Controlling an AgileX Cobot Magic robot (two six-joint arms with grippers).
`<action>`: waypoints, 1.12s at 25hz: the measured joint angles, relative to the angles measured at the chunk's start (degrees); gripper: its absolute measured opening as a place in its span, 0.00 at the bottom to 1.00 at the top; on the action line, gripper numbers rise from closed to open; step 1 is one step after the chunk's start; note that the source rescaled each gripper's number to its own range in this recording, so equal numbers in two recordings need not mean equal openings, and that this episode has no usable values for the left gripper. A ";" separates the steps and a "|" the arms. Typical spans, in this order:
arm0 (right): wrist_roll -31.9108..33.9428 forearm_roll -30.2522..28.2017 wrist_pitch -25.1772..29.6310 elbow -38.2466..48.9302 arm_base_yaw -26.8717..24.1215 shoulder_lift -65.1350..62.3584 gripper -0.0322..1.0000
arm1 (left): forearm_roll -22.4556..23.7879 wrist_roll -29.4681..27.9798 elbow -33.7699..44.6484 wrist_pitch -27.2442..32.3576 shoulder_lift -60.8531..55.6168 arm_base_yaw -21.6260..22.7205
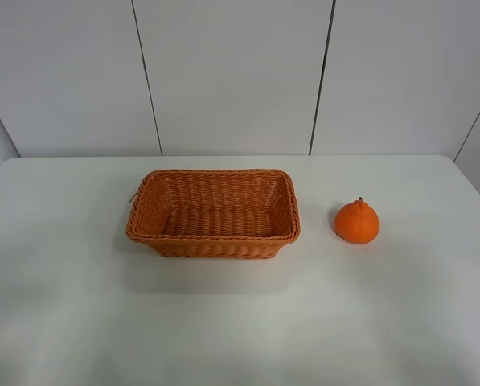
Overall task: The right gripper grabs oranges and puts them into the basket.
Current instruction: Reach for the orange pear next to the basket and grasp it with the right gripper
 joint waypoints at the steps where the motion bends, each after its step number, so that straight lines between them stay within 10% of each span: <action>1: 0.00 0.00 0.00 0.00 0.00 0.00 1.00 | 0.00 0.00 0.00 0.00 0.00 0.00; 13: 0.00 -0.36 -1.47 -2.69 0.00 3.82 1.00 | 0.00 0.00 0.00 0.00 0.00 0.00; 28: 0.00 1.63 -3.64 -27.90 0.00 65.77 1.00 | 0.00 0.00 0.00 0.00 0.00 0.00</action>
